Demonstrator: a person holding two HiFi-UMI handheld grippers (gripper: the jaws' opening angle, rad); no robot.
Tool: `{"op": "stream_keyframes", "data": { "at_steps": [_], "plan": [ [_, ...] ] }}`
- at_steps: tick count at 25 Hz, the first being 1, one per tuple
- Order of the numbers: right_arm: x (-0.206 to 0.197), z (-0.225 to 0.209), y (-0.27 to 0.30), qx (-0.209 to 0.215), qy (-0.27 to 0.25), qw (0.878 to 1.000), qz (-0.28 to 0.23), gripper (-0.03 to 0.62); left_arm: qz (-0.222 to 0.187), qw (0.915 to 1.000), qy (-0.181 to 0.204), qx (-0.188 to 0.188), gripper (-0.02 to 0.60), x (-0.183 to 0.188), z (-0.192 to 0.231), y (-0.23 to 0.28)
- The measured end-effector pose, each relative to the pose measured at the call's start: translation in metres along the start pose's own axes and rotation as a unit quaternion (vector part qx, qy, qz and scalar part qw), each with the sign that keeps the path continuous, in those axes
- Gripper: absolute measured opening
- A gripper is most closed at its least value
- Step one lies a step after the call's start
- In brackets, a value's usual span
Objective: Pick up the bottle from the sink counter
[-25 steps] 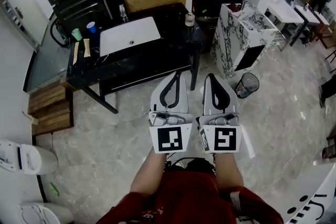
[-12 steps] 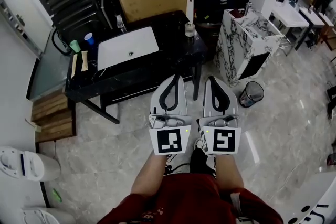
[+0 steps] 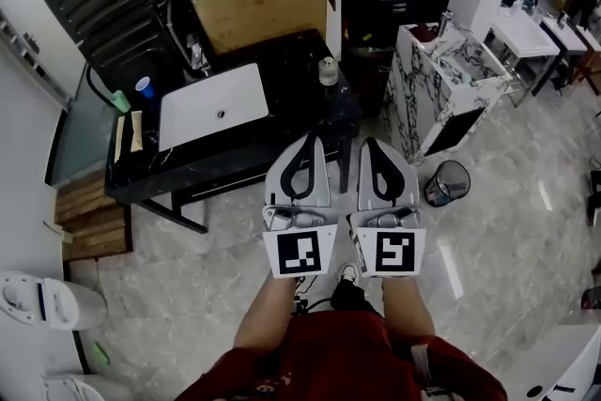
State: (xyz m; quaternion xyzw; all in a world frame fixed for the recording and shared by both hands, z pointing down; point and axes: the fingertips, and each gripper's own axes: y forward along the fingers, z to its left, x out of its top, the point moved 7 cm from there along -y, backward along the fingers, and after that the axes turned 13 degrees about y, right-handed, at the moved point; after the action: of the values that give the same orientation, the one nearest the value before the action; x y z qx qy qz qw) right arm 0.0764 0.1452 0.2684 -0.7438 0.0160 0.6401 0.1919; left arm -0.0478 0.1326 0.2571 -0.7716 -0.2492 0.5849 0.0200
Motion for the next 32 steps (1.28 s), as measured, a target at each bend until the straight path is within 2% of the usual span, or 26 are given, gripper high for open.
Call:
{"op": "stream_keyframes", "data": {
  "at_steps": [19, 25, 32],
  "plan": [
    [0.007, -0.098, 0.105, 0.038, 0.004, 0.999, -0.024, 0.003, -0.015, 0.9991, 0.027, 0.028, 0.003, -0.016, -0.026, 0.133],
    [-0.005, -0.113, 0.127, 0.046, 0.009, 0.999, -0.015, 0.003, -0.005, 0.9988, 0.038, 0.031, 0.003, -0.03, -0.026, 0.155],
    [-0.027, -0.112, 0.167, 0.047, 0.006, 0.999, -0.006, 0.003, 0.004, 0.999, 0.033, 0.029, 0.003, -0.06, -0.004, 0.182]
  ]
}}
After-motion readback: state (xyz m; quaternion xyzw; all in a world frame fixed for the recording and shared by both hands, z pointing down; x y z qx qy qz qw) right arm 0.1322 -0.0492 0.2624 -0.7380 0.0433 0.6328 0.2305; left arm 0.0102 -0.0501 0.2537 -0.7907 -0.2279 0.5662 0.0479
